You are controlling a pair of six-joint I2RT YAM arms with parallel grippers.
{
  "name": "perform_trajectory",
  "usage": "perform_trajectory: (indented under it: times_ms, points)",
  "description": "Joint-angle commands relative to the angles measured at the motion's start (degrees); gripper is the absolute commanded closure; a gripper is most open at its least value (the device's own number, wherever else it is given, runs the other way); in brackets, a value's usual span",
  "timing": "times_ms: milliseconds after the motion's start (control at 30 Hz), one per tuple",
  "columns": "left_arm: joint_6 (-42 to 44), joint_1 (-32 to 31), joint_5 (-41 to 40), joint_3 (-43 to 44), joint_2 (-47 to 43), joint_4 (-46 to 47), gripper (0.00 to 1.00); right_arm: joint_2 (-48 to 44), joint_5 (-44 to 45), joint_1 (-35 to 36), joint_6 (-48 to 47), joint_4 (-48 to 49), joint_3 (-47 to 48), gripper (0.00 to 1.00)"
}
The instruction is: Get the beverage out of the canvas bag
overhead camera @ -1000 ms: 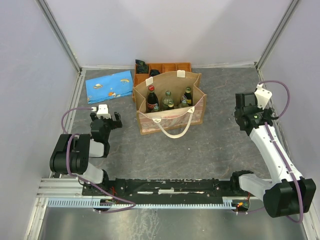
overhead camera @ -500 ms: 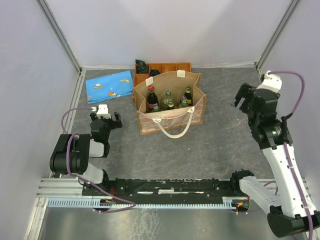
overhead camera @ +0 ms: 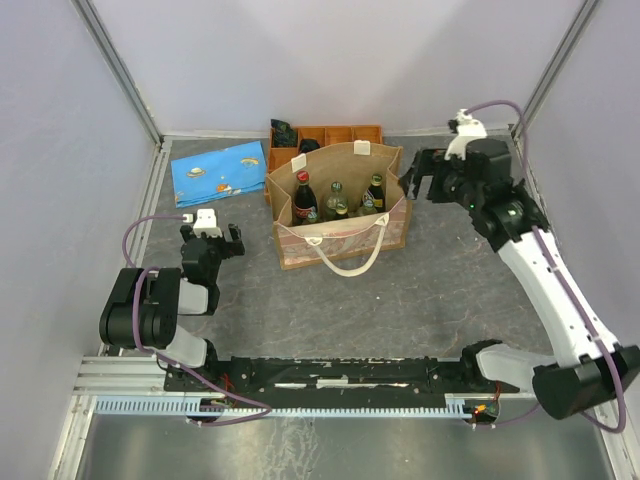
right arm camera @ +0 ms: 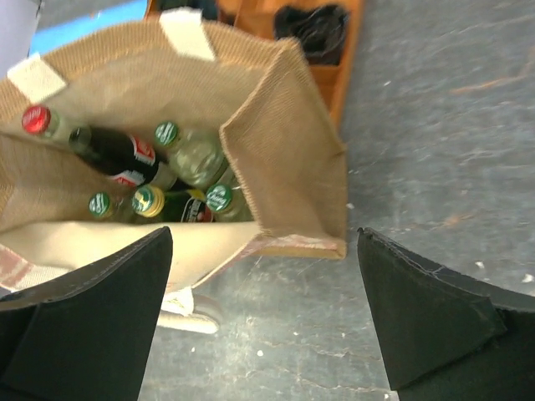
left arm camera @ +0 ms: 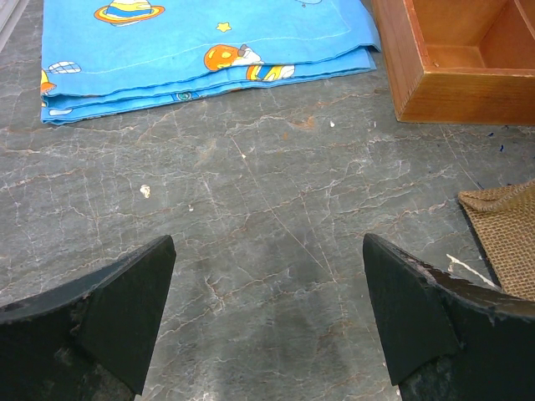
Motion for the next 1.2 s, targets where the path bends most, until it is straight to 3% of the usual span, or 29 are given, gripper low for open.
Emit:
perform_trajectory:
  times_ms: [0,533,833,1067,1167]
  points:
    - [-0.2,0.3,-0.1,1.0,0.0,3.8,0.01,2.5,-3.2,3.7,-1.7,1.6,2.3,0.01]
    - [-0.2,0.3,-0.1,1.0,0.0,3.8,0.01,10.4,15.6,10.5,-4.4,0.0,-3.1,0.04]
    - [-0.2,0.3,-0.1,1.0,0.1,3.7,0.01,7.1,18.5,11.4,-1.8,-2.1,-11.4,0.41]
    - [-0.3,0.3,-0.1,1.0,0.0,3.7,0.01,5.6,16.4,11.7,-1.6,-1.8,-16.6,0.91]
    - [-0.2,0.3,-0.1,1.0,0.0,3.8,0.01,5.2,13.7,12.0,-1.8,-1.6,-17.7,0.88]
